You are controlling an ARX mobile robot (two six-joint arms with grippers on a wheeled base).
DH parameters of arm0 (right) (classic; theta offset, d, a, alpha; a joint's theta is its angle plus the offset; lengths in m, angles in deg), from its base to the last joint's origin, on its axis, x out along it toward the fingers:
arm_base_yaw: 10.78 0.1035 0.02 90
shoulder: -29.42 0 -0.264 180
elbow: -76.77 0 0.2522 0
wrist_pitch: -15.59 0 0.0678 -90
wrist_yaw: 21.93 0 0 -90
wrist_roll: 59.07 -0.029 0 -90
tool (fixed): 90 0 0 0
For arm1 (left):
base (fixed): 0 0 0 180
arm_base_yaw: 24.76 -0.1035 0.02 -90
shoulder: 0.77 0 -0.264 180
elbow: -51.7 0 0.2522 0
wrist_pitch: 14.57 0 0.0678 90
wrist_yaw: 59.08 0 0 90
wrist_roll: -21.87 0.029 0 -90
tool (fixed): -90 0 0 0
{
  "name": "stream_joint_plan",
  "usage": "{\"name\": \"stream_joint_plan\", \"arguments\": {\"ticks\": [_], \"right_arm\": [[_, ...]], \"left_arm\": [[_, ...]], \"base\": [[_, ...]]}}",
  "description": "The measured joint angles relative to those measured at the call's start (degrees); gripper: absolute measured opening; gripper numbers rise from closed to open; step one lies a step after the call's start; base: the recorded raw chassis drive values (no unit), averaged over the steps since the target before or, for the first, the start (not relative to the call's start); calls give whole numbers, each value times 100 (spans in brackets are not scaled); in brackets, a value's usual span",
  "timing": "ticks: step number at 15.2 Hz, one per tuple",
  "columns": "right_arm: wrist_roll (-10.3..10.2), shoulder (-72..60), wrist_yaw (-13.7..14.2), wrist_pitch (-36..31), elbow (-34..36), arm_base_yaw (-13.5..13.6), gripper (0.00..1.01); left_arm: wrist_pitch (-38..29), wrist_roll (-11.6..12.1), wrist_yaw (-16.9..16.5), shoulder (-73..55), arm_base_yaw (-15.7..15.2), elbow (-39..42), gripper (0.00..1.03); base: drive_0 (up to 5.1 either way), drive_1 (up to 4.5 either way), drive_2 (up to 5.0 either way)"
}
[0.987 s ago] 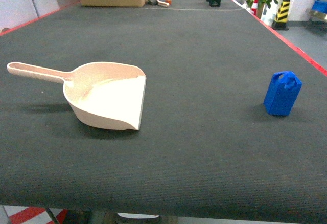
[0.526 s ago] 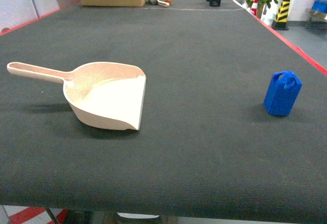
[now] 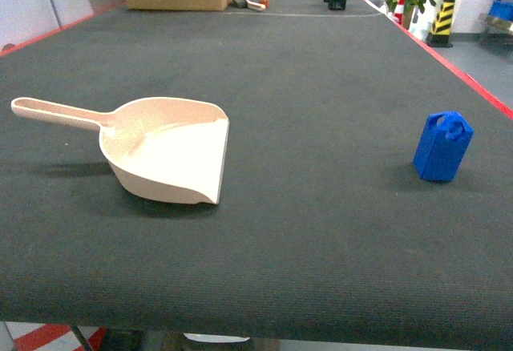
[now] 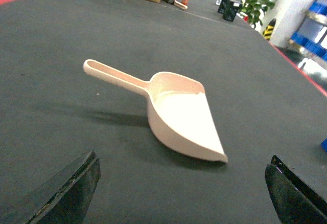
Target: Place part in tray to right shelf
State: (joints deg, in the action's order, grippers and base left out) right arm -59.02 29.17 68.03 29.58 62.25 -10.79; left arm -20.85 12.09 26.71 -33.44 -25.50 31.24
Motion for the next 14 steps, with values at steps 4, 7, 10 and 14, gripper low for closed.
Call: {"name": "stream_joint_plan", "arguments": {"ticks": [4, 7, 10, 14], "right_arm": [[0, 0, 2, 0, 0, 0, 98], [0, 0, 2, 2, 0, 0, 98], [0, 0, 0, 2, 0, 0, 98], [0, 0, 0, 2, 0, 0, 98]], "left_arm": [[-1801, -1325, -522, -2651, -221, -715, 98], [-2898, -3132, -704, -5602, -260, -1899, 98], [-3523, -3936, -837, -6824, -267, -2487, 98], [-4035, -4343, -702, -6896, -273, -2393, 98]], "base": [[0, 0, 0], [0, 0, 0], [0, 0, 0], [0, 0, 0]]}}
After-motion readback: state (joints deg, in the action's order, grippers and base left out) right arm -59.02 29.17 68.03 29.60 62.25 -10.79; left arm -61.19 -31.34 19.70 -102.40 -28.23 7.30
